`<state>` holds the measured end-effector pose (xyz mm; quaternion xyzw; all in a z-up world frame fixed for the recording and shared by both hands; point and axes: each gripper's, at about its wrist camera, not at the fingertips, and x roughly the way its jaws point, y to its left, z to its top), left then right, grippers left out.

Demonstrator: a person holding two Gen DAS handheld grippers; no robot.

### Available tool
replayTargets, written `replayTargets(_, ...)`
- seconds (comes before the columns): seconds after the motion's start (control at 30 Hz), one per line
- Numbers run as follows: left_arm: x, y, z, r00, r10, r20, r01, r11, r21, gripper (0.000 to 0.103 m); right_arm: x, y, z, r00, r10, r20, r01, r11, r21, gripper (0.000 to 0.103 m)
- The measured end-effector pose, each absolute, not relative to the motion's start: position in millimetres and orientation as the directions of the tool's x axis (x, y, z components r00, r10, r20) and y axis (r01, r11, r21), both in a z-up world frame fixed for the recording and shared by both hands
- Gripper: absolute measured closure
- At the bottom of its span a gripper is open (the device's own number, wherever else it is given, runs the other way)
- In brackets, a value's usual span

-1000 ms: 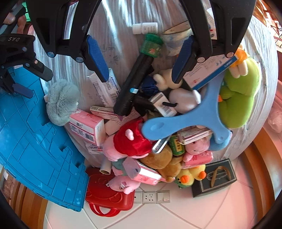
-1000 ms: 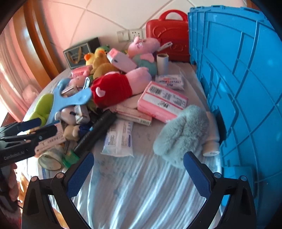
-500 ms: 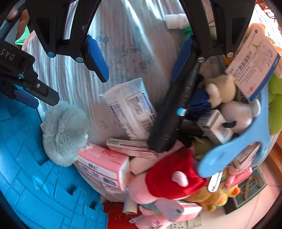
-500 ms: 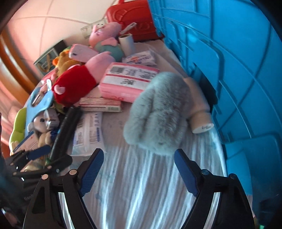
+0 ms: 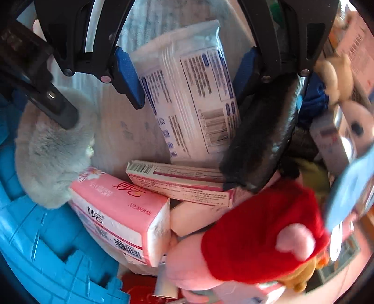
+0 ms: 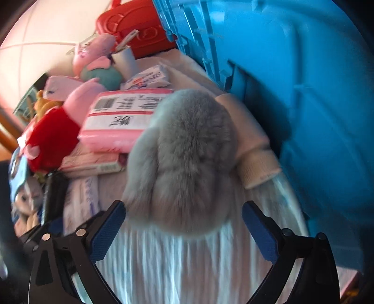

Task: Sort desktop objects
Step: 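Grasp the grey fluffy plush with the right tool while the left tool grasps the white wipes packet, then carry the grey plush and wipes packet over the crate with both tools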

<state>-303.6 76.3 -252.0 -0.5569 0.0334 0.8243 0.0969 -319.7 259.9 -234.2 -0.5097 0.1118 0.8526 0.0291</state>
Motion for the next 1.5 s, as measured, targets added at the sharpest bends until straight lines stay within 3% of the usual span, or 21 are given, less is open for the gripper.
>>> replayTargets(0.07, -305, 78, -253, -0.385, 0.105, -0.917, -0.200, -0.979, -0.028, 0.040, -331, 258, -247, -0.469, -0.071, -0.880, -0.165, -0.972, 0.166, 0.002)
replayTargets(0.17, -305, 77, -253, -0.388, 0.105, -0.916, -0.199, -0.980, -0.028, 0.042, -339, 258, -255, -0.477, -0.059, -0.877, -0.149, -0.978, 0.146, 0.000)
replayTargets(0.3, -299, 78, -255, -0.409, 0.096, -0.908, -0.206, -0.978, -0.011, 0.041, -347, 256, -259, -0.452, -0.029, -0.891, -0.111, -0.990, 0.088, 0.000)
replayTargets(0.47, -297, 77, -258, -0.385, 0.090, -0.918, -0.182, -0.983, -0.020, 0.031, -347, 258, -260, -0.452, -0.040, -0.891, -0.097, -0.991, 0.094, 0.000)
replayTargets(0.7, -291, 75, -259, -0.393, 0.104, -0.913, -0.207, -0.978, -0.022, 0.031, -351, 253, -262, -0.419, -0.016, -0.908, -0.083, -0.995, 0.056, 0.000)
replayTargets(0.87, -289, 75, -258, -0.394, 0.104, -0.913, -0.202, -0.979, -0.025, 0.031, -350, 260, -253, -0.475, -0.039, -0.879, -0.123, -0.986, 0.110, 0.009)
replayTargets(0.9, -288, 75, -258, -0.396, 0.105, -0.912, -0.202, -0.979, -0.025, 0.031, -352, 260, -254, -0.470, -0.049, -0.882, -0.118, -0.986, 0.117, 0.015)
replayTargets(0.97, -286, 74, -258, -0.399, 0.109, -0.911, -0.204, -0.979, -0.028, 0.034, -354, 256, -255, -0.464, -0.028, -0.885, -0.096, -0.992, 0.082, 0.049)
replayTargets(1.07, -282, 69, -254, -0.399, 0.126, -0.908, -0.204, -0.978, -0.047, 0.047, -350, 252, -255, -0.458, -0.044, -0.888, -0.074, -0.993, 0.087, 0.057)
replayTargets(1.17, -276, 60, -247, -0.391, 0.147, -0.909, -0.202, -0.977, -0.071, 0.053, -337, 247, -246, -0.473, -0.054, -0.880, -0.044, -0.995, 0.085, 0.062)
replayTargets(1.5, -241, 34, -183, -0.486, 0.143, -0.862, -0.189, -0.980, -0.056, 0.056, -314, 223, -191, -0.540, -0.139, -0.830, 0.102, -0.990, 0.100, 0.064)
